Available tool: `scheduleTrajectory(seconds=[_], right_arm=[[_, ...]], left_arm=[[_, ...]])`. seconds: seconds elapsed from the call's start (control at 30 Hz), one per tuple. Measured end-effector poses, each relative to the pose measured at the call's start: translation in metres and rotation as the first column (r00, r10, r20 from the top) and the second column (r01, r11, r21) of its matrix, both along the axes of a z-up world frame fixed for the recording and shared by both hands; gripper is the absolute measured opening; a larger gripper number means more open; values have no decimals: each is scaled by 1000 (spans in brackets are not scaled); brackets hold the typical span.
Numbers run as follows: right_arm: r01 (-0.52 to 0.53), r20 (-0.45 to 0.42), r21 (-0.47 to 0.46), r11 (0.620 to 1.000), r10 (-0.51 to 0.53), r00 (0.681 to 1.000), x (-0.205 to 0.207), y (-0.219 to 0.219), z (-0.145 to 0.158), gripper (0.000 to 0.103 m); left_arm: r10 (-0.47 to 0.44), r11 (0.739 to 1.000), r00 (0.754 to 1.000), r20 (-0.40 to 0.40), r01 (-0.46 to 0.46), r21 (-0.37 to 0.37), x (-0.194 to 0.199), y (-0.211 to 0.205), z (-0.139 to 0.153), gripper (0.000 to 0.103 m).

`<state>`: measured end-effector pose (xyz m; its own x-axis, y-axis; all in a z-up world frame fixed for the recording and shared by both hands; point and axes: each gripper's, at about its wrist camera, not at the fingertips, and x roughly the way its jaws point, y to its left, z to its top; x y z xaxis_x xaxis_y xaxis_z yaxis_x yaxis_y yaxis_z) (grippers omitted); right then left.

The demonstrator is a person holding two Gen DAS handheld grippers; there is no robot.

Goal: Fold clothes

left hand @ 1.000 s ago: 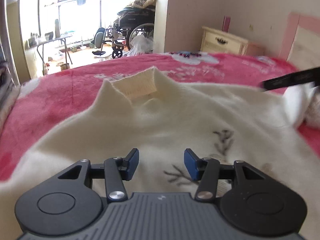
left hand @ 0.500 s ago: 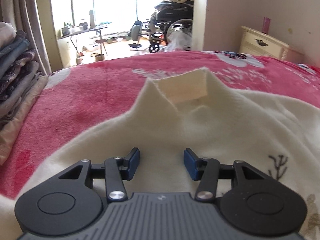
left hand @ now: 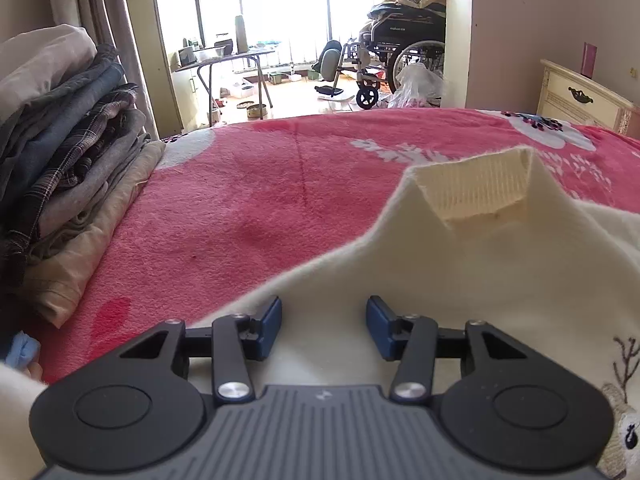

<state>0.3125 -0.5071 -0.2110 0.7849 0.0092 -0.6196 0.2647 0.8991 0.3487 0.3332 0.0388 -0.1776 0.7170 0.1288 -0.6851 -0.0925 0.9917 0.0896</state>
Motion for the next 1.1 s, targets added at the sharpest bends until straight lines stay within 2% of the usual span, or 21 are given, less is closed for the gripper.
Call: scheduleTrajectory(seconds=[0.13,0.2,0.27,0.3,0.37,0.43,0.5,0.57,0.6,0.67,0.73,0.8,0.87,0.93,1.03,1.1], right_arm=[[-14,-32,-46,999,13,999,-20,13,30,54],[3,-30,-98,995,-6,1000,-39,16,45,54],[-8,-1,-112,994,8,1000,-58,31,63,54],[-41,30,-101,994,44,999,-64,40,70,53],[-176,70,-90,980,182,981,-63,69,80,52],[-350,77,-93,932,357,931,-41,110,80,50],[-507,56,-78,859,511,858,-9,151,71,43],[-617,10,-81,783,620,785,25,190,56,31],[-639,-35,-101,763,639,768,42,204,46,25],[-622,-122,-157,768,609,783,81,218,20,12],[-594,-114,-129,794,584,804,114,209,3,8],[-558,-104,-135,819,548,830,133,210,3,3],[-533,-91,-184,826,525,846,134,214,13,4],[-516,-78,-225,826,513,855,131,219,22,8],[-520,-62,-163,839,517,854,141,229,17,9],[-522,-52,-121,845,519,853,148,235,14,9]], left_arm=[[-3,1000,1000,10,4,-19,-2,3,4,48],[-2,999,1000,22,3,-37,-3,4,8,48],[-11,999,999,38,13,-45,-7,4,12,49],[-22,999,999,42,23,-43,-9,1,13,49],[-43,998,998,50,45,-39,-12,-3,16,49],[-74,997,995,65,77,-30,-16,-8,20,49],[-115,993,990,78,116,-10,-21,-14,22,49],[-126,992,989,77,126,3,-23,-17,21,49],[-119,993,990,71,119,5,-22,-15,19,49],[-82,997,995,55,82,1,-20,-7,14,49],[-43,999,998,41,44,-15,-18,5,10,49],[-8,999,1000,27,9,-36,-17,17,6,48],[-2,998,999,33,4,-55,-18,24,9,48],[-63,997,997,52,66,-49,-22,17,15,48],[-191,981,978,82,193,-20,-28,0,26,49],[-293,956,954,67,293,7,-25,-18,25,50]])
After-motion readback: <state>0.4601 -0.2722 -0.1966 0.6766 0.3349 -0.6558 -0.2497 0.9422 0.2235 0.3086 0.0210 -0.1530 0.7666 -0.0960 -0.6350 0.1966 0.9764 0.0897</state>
